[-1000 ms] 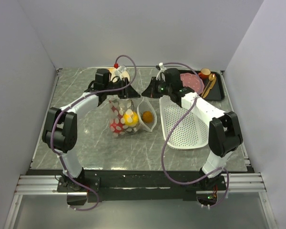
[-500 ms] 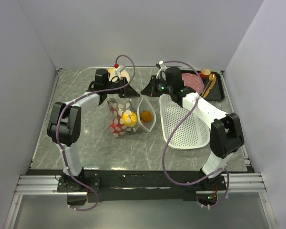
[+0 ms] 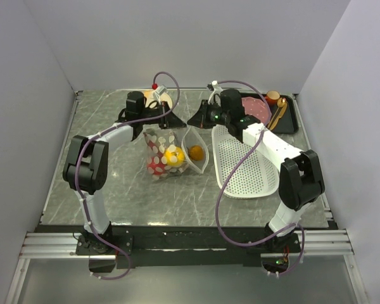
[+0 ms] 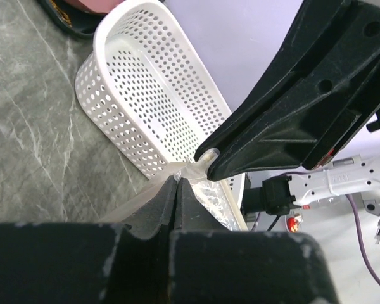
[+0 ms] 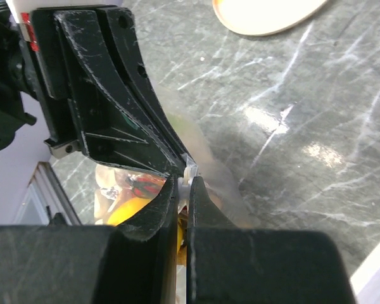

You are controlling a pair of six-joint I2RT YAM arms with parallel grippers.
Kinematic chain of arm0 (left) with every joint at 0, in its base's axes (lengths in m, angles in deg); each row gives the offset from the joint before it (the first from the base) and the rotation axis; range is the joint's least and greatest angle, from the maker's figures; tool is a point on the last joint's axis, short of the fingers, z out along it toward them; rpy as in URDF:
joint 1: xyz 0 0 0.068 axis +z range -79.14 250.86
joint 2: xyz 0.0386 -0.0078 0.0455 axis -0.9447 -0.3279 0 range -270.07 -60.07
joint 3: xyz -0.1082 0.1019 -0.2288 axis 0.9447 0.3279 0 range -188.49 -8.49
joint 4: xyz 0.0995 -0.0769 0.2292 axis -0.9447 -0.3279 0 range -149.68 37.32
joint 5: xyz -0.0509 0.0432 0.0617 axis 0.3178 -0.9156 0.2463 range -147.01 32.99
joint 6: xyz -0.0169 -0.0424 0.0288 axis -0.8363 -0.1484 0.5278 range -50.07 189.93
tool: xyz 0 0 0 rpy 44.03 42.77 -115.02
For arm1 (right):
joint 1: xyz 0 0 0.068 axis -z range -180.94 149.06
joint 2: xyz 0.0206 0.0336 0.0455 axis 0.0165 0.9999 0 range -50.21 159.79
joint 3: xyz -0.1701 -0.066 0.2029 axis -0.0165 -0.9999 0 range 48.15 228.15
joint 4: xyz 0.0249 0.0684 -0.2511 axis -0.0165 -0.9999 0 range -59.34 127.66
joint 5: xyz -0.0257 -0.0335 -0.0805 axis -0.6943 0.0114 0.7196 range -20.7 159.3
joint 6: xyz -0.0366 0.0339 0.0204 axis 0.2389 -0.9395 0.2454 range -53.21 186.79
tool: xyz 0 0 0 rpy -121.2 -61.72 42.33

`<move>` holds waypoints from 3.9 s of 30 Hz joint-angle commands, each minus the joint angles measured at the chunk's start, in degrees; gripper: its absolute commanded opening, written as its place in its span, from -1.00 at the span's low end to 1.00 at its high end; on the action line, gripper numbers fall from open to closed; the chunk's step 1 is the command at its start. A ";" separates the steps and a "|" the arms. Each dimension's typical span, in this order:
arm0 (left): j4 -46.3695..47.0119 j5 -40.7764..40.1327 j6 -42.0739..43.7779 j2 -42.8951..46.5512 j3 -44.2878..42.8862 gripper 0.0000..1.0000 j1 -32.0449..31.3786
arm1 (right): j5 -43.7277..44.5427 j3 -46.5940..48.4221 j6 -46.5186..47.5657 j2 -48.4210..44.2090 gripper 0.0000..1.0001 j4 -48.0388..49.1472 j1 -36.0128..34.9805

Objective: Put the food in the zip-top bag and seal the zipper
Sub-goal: Zip the zipper food storage bag at the center of the board.

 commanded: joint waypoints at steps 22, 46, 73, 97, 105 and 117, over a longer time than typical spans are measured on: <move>0.58 -14.17 -3.44 3.34 1.06 -0.99 5.93 | 1.05 -8.47 4.08 -9.17 -0.99 0.32 -0.14; 5.05 -1.35 -6.16 0.71 -2.54 -0.65 7.16 | -2.12 -8.75 6.36 -9.18 -1.00 0.33 -1.11; -14.90 16.40 16.08 -7.29 -13.71 0.30 0.39 | -1.06 -7.86 3.73 -10.76 -1.00 3.74 0.29; -9.71 13.51 12.91 -6.50 -12.38 -0.99 -3.39 | -2.56 -8.39 2.94 -11.99 -1.00 3.93 1.53; -5.32 7.02 7.38 -4.23 -11.86 -0.99 -1.73 | -2.47 -9.53 4.34 -11.38 -1.00 0.95 1.44; -2.85 0.42 2.72 -2.55 -11.06 -0.99 2.41 | -0.45 -12.87 5.57 -11.29 -1.00 -0.29 -0.14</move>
